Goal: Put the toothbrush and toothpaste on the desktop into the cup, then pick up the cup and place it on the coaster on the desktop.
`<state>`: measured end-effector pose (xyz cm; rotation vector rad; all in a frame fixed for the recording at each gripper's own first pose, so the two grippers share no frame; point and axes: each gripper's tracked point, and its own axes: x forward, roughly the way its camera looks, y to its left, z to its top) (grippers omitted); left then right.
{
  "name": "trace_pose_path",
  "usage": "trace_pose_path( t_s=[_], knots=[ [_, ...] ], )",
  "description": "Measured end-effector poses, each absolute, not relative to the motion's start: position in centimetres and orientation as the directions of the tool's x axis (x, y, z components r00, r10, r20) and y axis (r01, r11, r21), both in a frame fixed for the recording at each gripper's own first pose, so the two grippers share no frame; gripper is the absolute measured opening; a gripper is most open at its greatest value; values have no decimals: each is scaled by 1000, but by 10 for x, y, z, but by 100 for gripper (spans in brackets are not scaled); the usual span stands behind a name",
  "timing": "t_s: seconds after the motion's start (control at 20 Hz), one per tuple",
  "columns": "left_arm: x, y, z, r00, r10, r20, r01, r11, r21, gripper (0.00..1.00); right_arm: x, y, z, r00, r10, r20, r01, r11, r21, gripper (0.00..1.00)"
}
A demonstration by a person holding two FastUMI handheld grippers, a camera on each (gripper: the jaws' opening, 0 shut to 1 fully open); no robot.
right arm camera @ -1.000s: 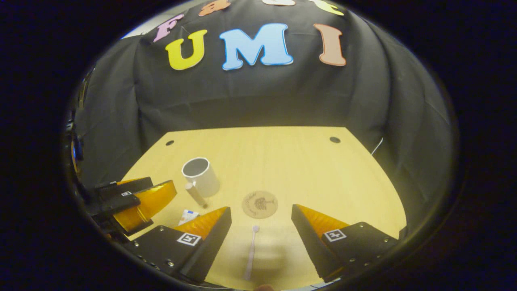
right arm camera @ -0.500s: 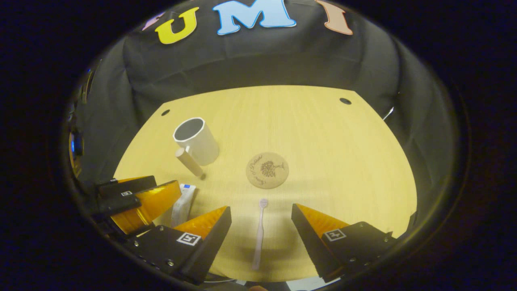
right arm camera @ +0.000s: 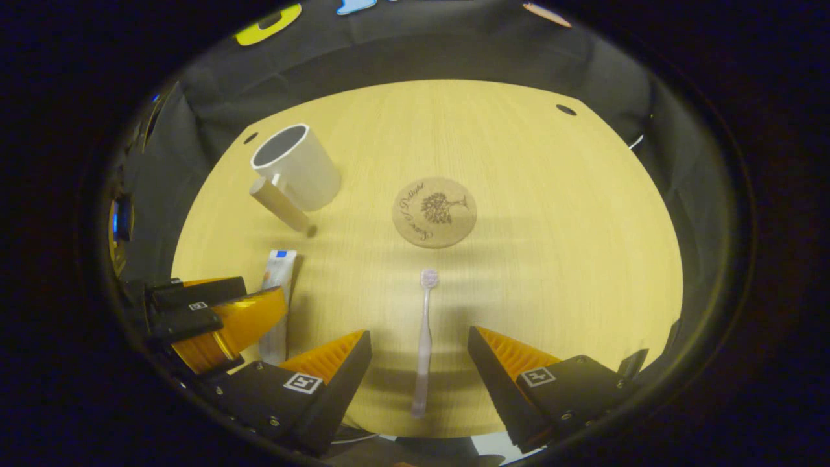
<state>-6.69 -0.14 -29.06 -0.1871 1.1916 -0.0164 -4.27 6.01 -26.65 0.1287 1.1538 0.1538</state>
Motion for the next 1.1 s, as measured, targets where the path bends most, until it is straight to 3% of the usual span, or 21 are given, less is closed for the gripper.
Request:
trace_pose_path(
  t_s=[0.35,0.4,0.5,0.55,0.6,0.7,0.8,0.85,0.9,0.95,1.05,1.1],
  knots=[
    [-83,-2,-320,262,-136,-955,-108,980,-169,95,-48,65,-292,301,184,-936,-43,983,179,92],
    [-83,-4,-321,252,-146,-957,-108,978,-178,96,-49,67,-293,291,190,-938,-44,982,186,82],
    [-83,-1,-324,245,-135,-960,-103,981,-164,95,-51,68,-297,272,185,-944,-48,983,178,81],
    [-81,-2,-324,248,-134,-960,-93,983,-161,92,-52,67,-299,264,174,-949,-46,985,167,80],
    [-80,-1,-326,245,-128,-961,-88,984,-154,89,-56,66,-299,231,171,-958,-52,985,163,71],
    [-79,1,-327,245,-119,-962,-79,987,-142,77,-55,59,-300,232,143,-962,-50,990,135,64],
    [-79,4,-326,250,-108,-962,-84,988,-132,65,-57,51,-303,225,115,-967,-50,993,107,47],
    [-79,5,-328,247,-103,-963,-97,987,-131,53,-57,48,-303,224,109,-968,-44,994,101,41],
    [-79,6,-327,254,-104,-962,-106,985,-134,41,-58,48,-303,215,118,-970,-38,993,113,29],
    [-79,6,-328,250,-104,-963,-103,986,-133,39,-60,47,-304,209,122,-970,-45,992,115,24],
    [-77,6,-327,256,-95,-962,-112,985,-128,41,-61,45,-305,210,128,-969,-61,991,117,23],
    [-78,4,-329,258,-95,-962,-108,986,-127,36,-61,46,-305,216,128,-968,-75,991,115,23]
  ],
)
